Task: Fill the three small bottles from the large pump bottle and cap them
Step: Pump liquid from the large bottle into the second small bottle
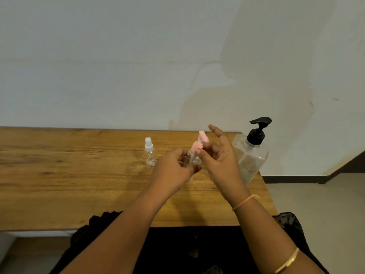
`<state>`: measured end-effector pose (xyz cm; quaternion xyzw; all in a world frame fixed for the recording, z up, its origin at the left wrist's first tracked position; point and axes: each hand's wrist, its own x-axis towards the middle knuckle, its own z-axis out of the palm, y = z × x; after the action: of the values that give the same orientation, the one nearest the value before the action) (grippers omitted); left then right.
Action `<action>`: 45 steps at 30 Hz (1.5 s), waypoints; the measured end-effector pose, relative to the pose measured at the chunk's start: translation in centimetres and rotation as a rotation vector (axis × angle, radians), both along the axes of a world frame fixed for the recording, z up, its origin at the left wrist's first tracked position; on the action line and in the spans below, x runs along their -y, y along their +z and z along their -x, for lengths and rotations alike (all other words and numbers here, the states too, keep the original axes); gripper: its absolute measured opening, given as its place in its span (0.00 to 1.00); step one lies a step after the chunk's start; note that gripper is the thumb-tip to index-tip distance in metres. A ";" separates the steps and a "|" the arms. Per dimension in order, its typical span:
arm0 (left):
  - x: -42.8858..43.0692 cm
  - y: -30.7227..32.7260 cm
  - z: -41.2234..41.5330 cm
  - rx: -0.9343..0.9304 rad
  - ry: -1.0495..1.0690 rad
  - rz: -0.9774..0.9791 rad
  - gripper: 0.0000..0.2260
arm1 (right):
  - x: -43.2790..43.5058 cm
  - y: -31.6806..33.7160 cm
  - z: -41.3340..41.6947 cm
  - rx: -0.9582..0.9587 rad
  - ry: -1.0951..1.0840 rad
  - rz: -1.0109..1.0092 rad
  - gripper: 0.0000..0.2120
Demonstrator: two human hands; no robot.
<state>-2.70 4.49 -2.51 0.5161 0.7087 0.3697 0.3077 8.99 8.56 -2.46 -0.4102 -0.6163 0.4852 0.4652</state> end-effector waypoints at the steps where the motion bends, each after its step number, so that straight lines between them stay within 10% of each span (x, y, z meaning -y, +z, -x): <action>1: 0.0 0.0 0.1 0.001 0.003 0.000 0.13 | -0.1 0.0 -0.2 -0.017 0.032 0.008 0.28; 31: -0.6 -1.4 1.2 -0.103 0.090 0.040 0.11 | 0.4 3.8 -4.0 -0.136 -0.008 -0.048 0.26; 45: -0.9 -1.9 1.5 -0.141 0.201 0.090 0.17 | 0.3 -2.2 -3.1 0.697 0.090 -0.398 0.06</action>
<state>-4.17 5.41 -4.43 0.4529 0.7927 0.3291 0.2413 12.07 8.21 -4.64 -0.4245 -0.8365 0.2081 0.2770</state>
